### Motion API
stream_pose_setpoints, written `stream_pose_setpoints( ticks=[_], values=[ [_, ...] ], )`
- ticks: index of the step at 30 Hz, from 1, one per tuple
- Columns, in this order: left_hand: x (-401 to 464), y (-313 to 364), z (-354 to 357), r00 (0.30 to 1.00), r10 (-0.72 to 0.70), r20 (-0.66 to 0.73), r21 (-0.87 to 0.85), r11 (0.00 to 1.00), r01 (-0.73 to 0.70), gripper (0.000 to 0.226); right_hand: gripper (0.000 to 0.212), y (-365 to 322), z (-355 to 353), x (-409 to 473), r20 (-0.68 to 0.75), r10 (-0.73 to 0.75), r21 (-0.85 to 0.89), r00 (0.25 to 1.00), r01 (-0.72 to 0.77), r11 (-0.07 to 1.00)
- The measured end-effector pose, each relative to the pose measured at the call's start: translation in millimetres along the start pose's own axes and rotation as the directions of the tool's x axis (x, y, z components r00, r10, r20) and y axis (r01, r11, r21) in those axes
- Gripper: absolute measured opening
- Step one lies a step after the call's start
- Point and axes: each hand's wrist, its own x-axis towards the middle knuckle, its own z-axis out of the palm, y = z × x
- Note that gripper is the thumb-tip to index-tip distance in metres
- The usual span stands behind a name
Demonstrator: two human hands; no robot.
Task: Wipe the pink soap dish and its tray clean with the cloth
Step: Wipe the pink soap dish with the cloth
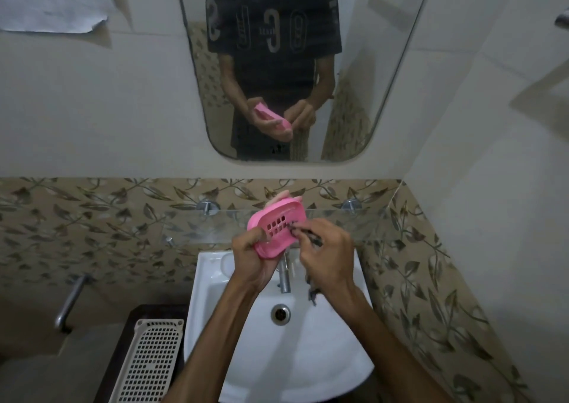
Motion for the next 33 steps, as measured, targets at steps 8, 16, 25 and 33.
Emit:
stream_pose_setpoints(
  ticks=[8, 16, 25, 33],
  values=[
    [2, -3, -5, 1.000, 0.001, -0.018, 0.008, 1.000, -0.001, 0.094, 0.020, -3, 9, -4, -0.033, 0.105, 0.048, 0.994, -0.103, 0.994],
    [1, -4, -12, 0.999, 0.024, -0.035, 0.020, 1.000, -0.023, 0.088, 0.019, -6, 17, -8, -0.026, 0.081, 0.088, 0.996, -0.078, 0.993],
    [2, -7, -16, 0.996, 0.025, -0.088, 0.027, 0.999, -0.023, 0.084, 0.018, -7, 23, -18, 0.003, 0.026, 0.121, 1.000, -0.026, 0.992],
    [5, -13, -11, 0.987, 0.064, -0.145, 0.185, 0.982, -0.036, 0.088, 0.021, -2, 22, -25, -0.078, 0.198, 0.242, 0.977, -0.174, 0.955]
  ],
)
